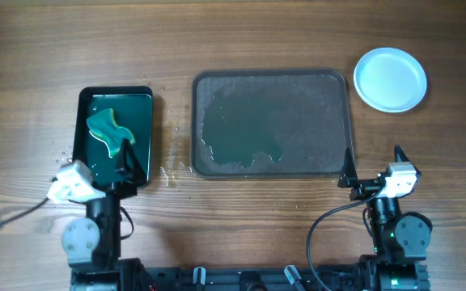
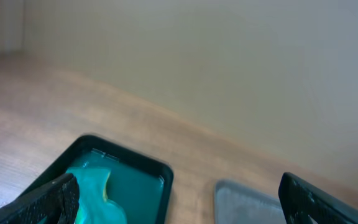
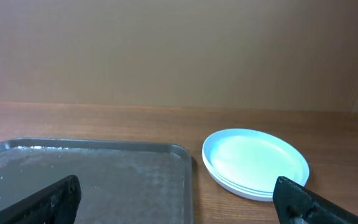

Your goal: Clean dirty plates on tray and stack at the side

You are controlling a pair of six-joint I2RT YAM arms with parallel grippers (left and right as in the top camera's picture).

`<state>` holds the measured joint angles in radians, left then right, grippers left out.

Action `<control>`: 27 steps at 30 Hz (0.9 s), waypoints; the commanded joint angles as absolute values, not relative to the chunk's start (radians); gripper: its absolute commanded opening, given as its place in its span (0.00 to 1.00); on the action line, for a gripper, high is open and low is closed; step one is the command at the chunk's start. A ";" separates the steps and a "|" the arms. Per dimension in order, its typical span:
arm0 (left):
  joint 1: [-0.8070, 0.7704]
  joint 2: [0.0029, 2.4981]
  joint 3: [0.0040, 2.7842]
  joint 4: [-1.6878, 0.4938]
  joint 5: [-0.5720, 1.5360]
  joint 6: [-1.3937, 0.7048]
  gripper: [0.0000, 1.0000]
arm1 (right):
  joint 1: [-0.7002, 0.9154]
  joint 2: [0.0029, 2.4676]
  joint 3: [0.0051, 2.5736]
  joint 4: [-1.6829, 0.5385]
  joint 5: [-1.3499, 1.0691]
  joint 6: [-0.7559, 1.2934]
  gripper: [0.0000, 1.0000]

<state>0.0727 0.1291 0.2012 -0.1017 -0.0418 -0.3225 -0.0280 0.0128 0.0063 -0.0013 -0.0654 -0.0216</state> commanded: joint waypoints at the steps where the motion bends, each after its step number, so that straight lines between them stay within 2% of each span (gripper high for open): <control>1: 0.067 -0.001 0.057 -0.006 -0.001 -0.296 1.00 | -0.032 0.004 0.005 0.001 -0.047 -0.026 1.00; 5: 0.067 0.003 0.009 0.051 0.010 -0.299 1.00 | -0.032 0.004 0.005 0.001 -0.047 -0.026 1.00; 11: 0.046 0.003 0.006 -0.081 0.012 -0.290 1.00 | -0.032 0.004 0.005 0.001 -0.047 -0.026 1.00; 27: 0.028 0.006 0.006 -0.076 0.026 -0.266 1.00 | -0.032 0.004 0.005 0.001 -0.047 -0.026 1.00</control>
